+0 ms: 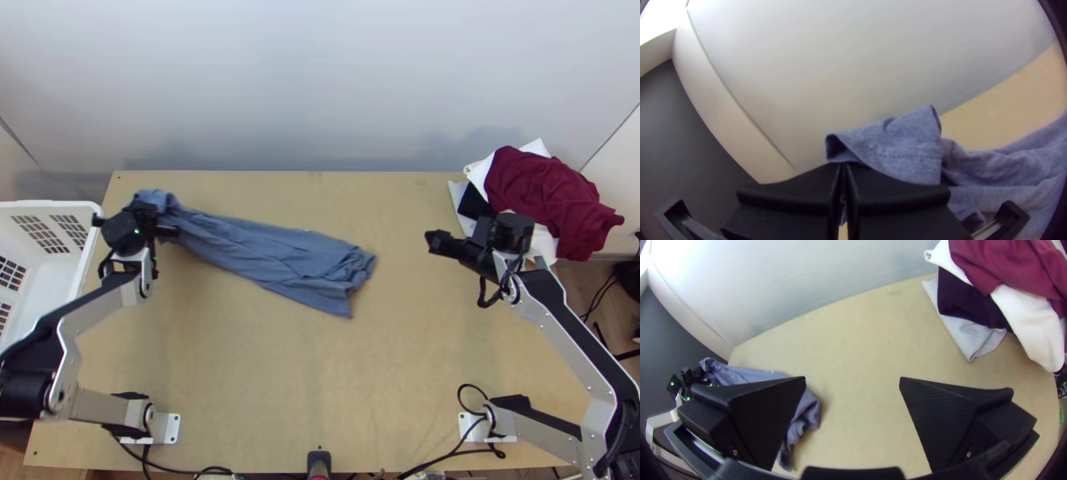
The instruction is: Fold the t-shirt
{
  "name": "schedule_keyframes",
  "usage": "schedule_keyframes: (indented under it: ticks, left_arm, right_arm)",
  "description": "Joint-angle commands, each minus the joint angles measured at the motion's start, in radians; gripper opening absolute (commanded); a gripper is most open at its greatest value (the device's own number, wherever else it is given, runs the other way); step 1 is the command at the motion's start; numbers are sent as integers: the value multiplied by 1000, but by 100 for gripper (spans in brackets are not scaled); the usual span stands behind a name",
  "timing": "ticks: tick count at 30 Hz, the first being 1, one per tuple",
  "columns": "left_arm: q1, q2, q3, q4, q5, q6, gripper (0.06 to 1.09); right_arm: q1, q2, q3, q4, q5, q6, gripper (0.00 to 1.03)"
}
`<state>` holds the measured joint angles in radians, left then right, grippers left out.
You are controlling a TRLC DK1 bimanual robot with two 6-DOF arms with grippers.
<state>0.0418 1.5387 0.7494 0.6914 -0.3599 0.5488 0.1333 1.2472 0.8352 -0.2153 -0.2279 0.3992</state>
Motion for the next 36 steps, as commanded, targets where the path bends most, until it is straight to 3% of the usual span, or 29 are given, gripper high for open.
schedule_keyframes:
  ticks: [1, 3, 4, 5, 7, 8, 10, 15, 22, 29, 34, 36]
  left_arm:
    - [122, 98, 18, 0, -10, -18, 10]
    - [135, 83, 8, -3, -10, -26, 11]
    - [141, 74, 10, -15, -17, -33, 19]
    - [150, 64, 10, -29, -17, -43, 35]
    - [158, 26, 5, -116, -17, -61, 89]
    - [158, -6, 11, -190, -16, -90, 106]
    - [159, -81, 13, -337, 30, -118, 105]
    - [148, -255, -8, -446, 47, -125, 105]
    - [153, -471, -22, -687, 72, -150, 105]
    - [153, -574, -48, -940, 76, -242, 105]
    - [139, -732, -127, -983, 91, -242, 105]
    - [135, -773, -127, -1012, 98, -242, 105]
  right_arm:
    - [84, 15, -7, -75, -16, -48, 98]
    - [117, 12, -19, -114, -64, -59, 98]
    - [135, 8, -27, -134, -93, -63, 98]
    - [152, 4, -35, -148, -108, -71, 98]
    - [189, 0, -48, -174, -146, -86, 98]
    - [206, 1, -48, -188, -160, -99, 98]
    - [232, 3, -45, -210, -195, -106, 98]
    - [293, 9, -13, -242, -287, -112, 98]
    - [430, 72, -19, -210, -287, -137, 98]
    - [517, 179, -27, -45, -194, -126, 98]
    - [575, 250, -21, -1, -152, -134, 98]
    - [606, 276, -38, 47, -96, -137, 98]
